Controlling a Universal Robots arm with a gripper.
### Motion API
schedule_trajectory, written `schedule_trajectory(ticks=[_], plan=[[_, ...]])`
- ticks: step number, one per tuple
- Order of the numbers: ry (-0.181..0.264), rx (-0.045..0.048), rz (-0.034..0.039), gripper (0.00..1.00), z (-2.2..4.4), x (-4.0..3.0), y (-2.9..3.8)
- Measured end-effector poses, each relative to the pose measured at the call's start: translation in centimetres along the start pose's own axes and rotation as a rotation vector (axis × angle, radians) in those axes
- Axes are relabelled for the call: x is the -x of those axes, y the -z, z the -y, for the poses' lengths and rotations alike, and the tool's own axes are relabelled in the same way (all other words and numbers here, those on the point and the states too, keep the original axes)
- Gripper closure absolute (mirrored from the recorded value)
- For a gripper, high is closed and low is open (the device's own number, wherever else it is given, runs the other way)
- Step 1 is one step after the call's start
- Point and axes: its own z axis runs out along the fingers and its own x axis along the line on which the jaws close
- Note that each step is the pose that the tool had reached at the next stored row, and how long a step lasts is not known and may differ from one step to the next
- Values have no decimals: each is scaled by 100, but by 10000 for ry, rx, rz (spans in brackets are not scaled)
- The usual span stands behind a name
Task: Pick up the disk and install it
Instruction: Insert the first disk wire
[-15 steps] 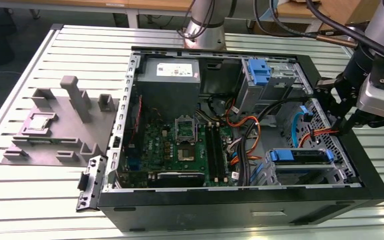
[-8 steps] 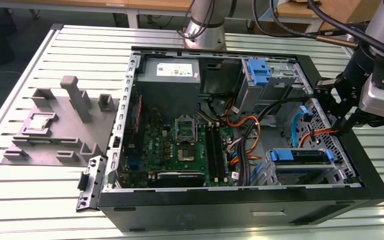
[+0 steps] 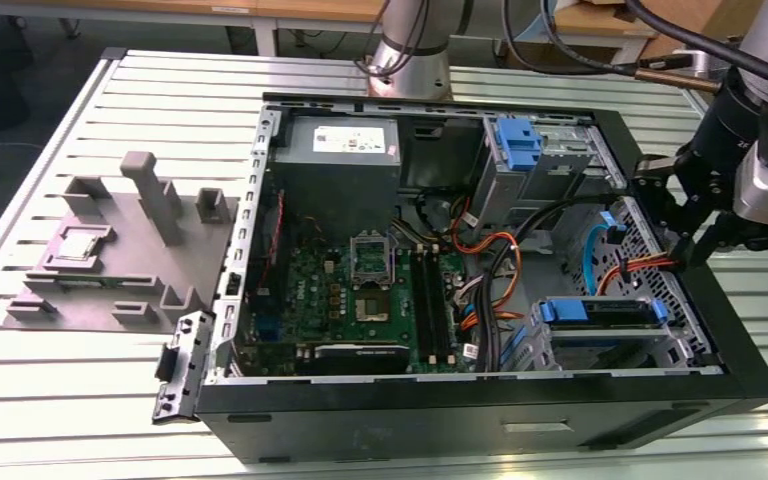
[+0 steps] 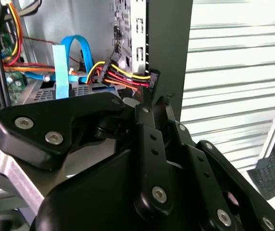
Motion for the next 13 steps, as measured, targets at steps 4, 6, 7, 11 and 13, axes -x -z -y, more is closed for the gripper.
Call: schedule_trajectory(ticks=[4, 6, 7, 11, 13], plan=[[479, -110, 40, 75, -1, 3, -11], [769, -177, 71, 75, -3, 4, -19], [921, -210, 86, 75, -3, 5, -22], [1366, -298, 112, 67, -4, 8, -40], [1540, -317, 116, 67, -5, 7, -48]])
